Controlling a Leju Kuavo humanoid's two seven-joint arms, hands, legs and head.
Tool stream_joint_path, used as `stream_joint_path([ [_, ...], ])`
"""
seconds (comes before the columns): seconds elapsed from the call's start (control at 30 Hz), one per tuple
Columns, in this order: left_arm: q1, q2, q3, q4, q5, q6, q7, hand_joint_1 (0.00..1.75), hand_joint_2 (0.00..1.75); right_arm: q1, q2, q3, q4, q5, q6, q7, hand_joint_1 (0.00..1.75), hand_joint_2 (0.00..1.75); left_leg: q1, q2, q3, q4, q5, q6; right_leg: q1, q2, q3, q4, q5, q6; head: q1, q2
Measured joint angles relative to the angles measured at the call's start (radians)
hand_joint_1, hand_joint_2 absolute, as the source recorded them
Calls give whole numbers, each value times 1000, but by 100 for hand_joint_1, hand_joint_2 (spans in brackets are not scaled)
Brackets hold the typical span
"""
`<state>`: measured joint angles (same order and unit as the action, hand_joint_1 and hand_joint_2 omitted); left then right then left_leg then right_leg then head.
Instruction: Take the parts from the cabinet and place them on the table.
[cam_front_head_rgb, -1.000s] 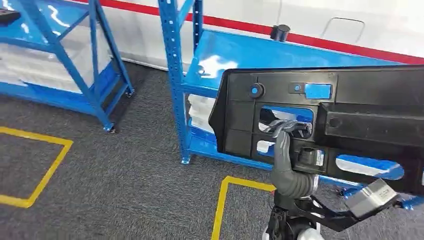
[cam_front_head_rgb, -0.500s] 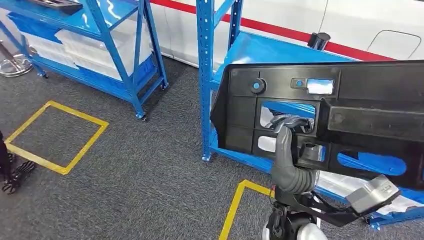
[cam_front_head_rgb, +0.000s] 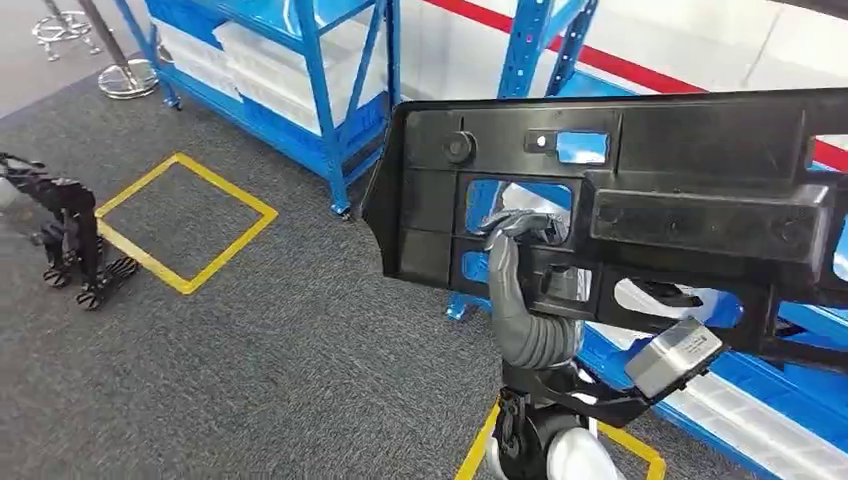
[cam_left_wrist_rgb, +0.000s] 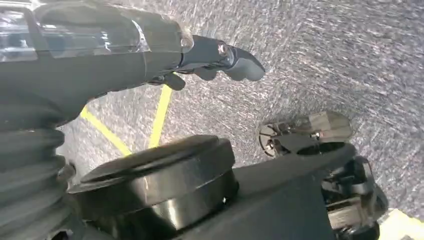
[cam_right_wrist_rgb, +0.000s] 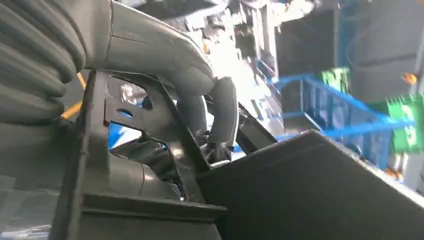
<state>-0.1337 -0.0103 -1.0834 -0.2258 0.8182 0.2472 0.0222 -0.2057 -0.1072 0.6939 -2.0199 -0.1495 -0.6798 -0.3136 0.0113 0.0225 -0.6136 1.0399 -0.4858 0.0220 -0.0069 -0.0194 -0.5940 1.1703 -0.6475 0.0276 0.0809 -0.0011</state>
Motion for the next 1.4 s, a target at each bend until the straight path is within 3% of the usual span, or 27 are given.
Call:
stream_joint_path([
  [0.07,1,-2,0,0,2,0,-7,0,175,-2,0,4,7,3,0,2,175,175,-3,-26,-6,0,5,4,0,13,-56,130,-48,-2,4,0],
  [0.1,1,-2,0,0,2,0,-8,0,175,-5,0,7,10,3,0,3,175,175,-3,-41,-8,0,8,3,0,14,-60,141,-39,-5,5,0],
  [0.13,1,-4,0,0,2,0,-8,0,175,-11,0,10,13,3,1,6,175,175,-3,-57,-10,1,11,2,0,17,-47,109,-7,-9,8,0],
  [0.2,1,-11,0,0,2,0,-5,0,175,-23,2,15,17,5,2,10,175,175,-3,-87,-10,1,16,-3,0,42,29,-52,89,-20,11,0],
  [0.23,0,-16,0,0,2,1,-1,0,175,-29,3,18,19,8,1,13,175,175,-1,-100,-12,0,19,-7,-2,100,61,-128,117,-26,15,0],
  [0.27,-3,-18,0,0,1,3,4,0,175,-28,3,20,21,17,0,18,175,175,-5,-115,-17,3,23,-13,-4,113,68,-150,111,-30,11,0],
  [0.4,-1,-27,0,0,-11,15,16,0,175,-1,-2,18,3,56,-1,37,175,175,8,-163,-33,-9,46,-45,6,68,76,-167,110,-38,13,0],
  [0.43,1,-27,0,0,-14,17,11,0,175,6,-4,15,-11,65,-1,42,175,175,9,-141,-38,4,40,-42,-3,45,83,-189,124,-43,11,0],
  [0.47,1,-28,0,0,-18,19,6,0,175,21,-6,10,-18,68,-1,45,175,175,-4,-54,-48,24,14,-43,2,41,87,-199,130,-47,1,0],
  [0.5,0,-29,0,0,-18,20,-5,0,175,40,-8,-1,-33,69,-1,45,175,175,-3,-22,-73,81,-33,-47,5,25,86,-201,134,-54,-18,0],
  [0.57,0,-31,0,0,-16,24,-29,0,175,64,-23,-13,-53,61,-1,53,175,175,2,-16,-131,232,-109,-54,8,-6,78,-195,133,-54,-23,0],
  [0.6,0,-33,0,0,-16,25,-32,0,175,68,-27,-14,-56,58,-1,53,175,175,3,-17,-145,276,-123,-57,8,-20,75,-192,133,-54,-26,0],
  [0.63,1,-34,0,0,-15,26,-34,0,175,70,-29,-16,-60,55,-1,54,175,175,5,-17,-137,278,-116,-59,9,-32,72,-190,133,-53,-27,0],
  [0.7,3,-34,0,0,-15,26,-38,0,175,78,-34,-25,-67,53,-1,55,175,175,7,-7,-56,159,-51,-61,8,-55,72,-183,128,-48,-27,0],
  [0.73,6,-34,0,0,-15,26,-41,0,175,80,-36,-29,-72,49,-1,55,175,175,7,19,1,66,-15,-60,7,-65,73,-178,124,-43,-29,0],
  [0.77,6,-35,0,0,-14,27,-45,0,175,79,-38,-30,-76,39,0,55,175,175,-3,88,30,8,-28,-59,10,-72,71,-173,120,-36,-32,0],
  [0.83,3,-42,0,0,-10,29,-47,0,175,79,-43,-33,-80,16,4,54,175,175,-8,69,25,0,-23,-30,17,-87,70,-166,116,-26,-32,0],
  [0.93,5,-46,0,0,0,37,-13,0,175,72,-45,-34,-78,-14,16,48,175,175,-9,31,19,-2,-13,-11,13,-119,70,-165,111,-15,-27,0],
  [1.0,4,-46,0,2,6,39,10,0,175,65,-48,-35,-76,-22,21,43,175,175,-6,4,14,-3,-6,1,5,-22,44,-89,47,-2,-15,0],
  [1.07,2,-46,0,2,6,39,18,0,175,66,-50,-35,-73,-29,21,42,175,175,-7,-27,6,-3,-1,8,5,9,-25,66,-28,-2,-4,0],
  [1.1,2,-45,0,2,6,39,19,0,175,66,-52,-35,-70,-29,21,42,175,175,-10,-42,3,-3,2,11,5,13,-53,124,-45,-3,2,0],
  [1.13,3,-45,0,3,6,38,20,0,175,66,-53,-35,-67,-30,21,42,175,175,-11,-56,1,-3,4,13,5,14,-64,145,-42,-6,3,0],
  [1.17,4,-44,0,3,8,38,20,0,175,65,-54,-35,-65,-31,22,42,175,175,-13,-74,1,-3,7,13,5,17,-53,118,-10,-12,7,0],
  [1.23,3,-44,0,3,8,38,21,0,175,64,-55,-35,-64,-31,22,42,175,175,-14,-105,3,-2,11,9,7,42,16,-31,84,-25,11,0],
  [1.27,2,-45,0,3,8,38,23,0,175,64,-55,-35,-64,-31,21,40,175,175,-14,-117,4,-3,12,6,8,78,53,-114,122,-31,13,0],
  [1.3,1,-46,0,3,8,38,25,0,175,65,-56,-36,-64,-32,18,40,175,175,-17,-128,-3,0,16,0,5,129,64,-145,112,-36,9,0],
  [1.4,2,-44,0,3,9,43,27,0,175,69,-59,-37,-64,-39,13,32,175,175,-3,-160,-22,-4,32,-21,11,102,64,-161,114,-38,12,0],
])
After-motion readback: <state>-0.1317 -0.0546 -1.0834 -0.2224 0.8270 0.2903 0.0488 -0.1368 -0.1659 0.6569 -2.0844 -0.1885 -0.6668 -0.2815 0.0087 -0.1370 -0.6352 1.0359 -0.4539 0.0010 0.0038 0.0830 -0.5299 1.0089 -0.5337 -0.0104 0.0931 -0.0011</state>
